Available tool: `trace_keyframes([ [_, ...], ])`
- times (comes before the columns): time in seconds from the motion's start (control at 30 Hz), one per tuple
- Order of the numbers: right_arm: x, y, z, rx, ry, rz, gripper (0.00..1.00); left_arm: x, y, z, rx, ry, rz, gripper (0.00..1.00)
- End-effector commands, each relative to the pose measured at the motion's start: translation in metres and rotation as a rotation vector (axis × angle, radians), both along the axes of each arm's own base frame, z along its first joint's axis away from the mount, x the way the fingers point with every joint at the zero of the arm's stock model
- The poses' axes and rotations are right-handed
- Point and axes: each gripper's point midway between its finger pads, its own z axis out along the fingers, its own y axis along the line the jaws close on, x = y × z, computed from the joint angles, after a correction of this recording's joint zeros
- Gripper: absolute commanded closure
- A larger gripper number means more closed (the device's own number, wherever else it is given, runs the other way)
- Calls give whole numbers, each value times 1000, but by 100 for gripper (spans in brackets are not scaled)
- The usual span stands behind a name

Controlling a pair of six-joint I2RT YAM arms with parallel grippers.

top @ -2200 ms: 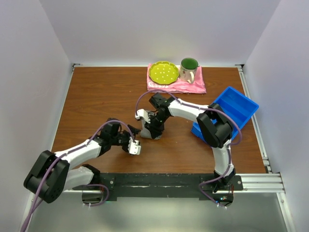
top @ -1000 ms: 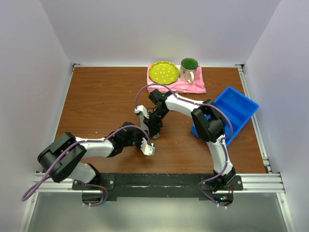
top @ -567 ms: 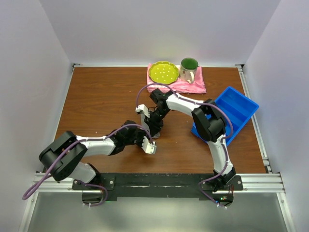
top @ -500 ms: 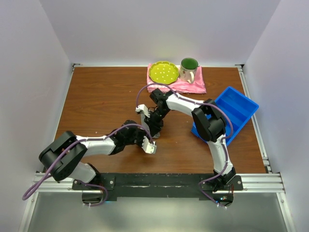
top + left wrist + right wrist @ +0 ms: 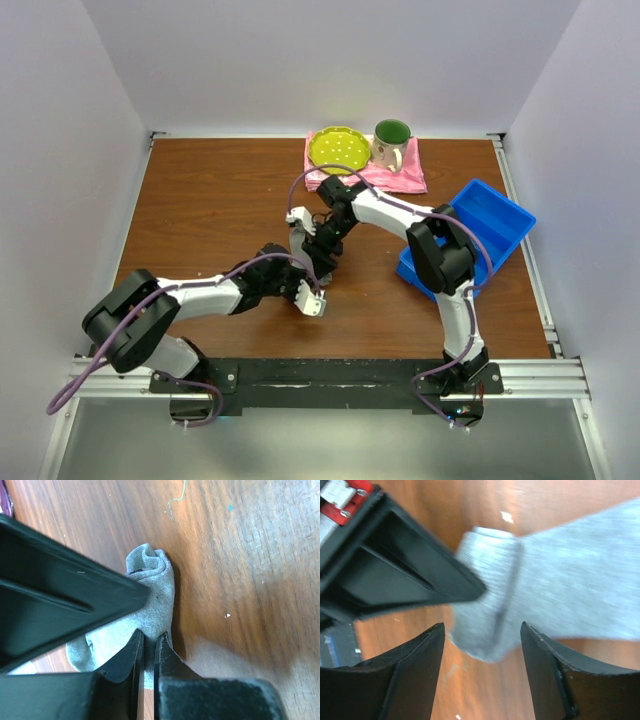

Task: Roll the socks
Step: Roll the sock at the center of the board.

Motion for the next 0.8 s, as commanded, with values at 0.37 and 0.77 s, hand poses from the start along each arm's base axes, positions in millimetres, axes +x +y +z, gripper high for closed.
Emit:
trace_keyframes([
  [0.37,69,-44,74,50,-348,-273,25,-39,23,-33,82,394,-44,100],
  [0.77,70,-67,101,92,-549,-386,23,-36,31,-45,118,557,-14,100],
])
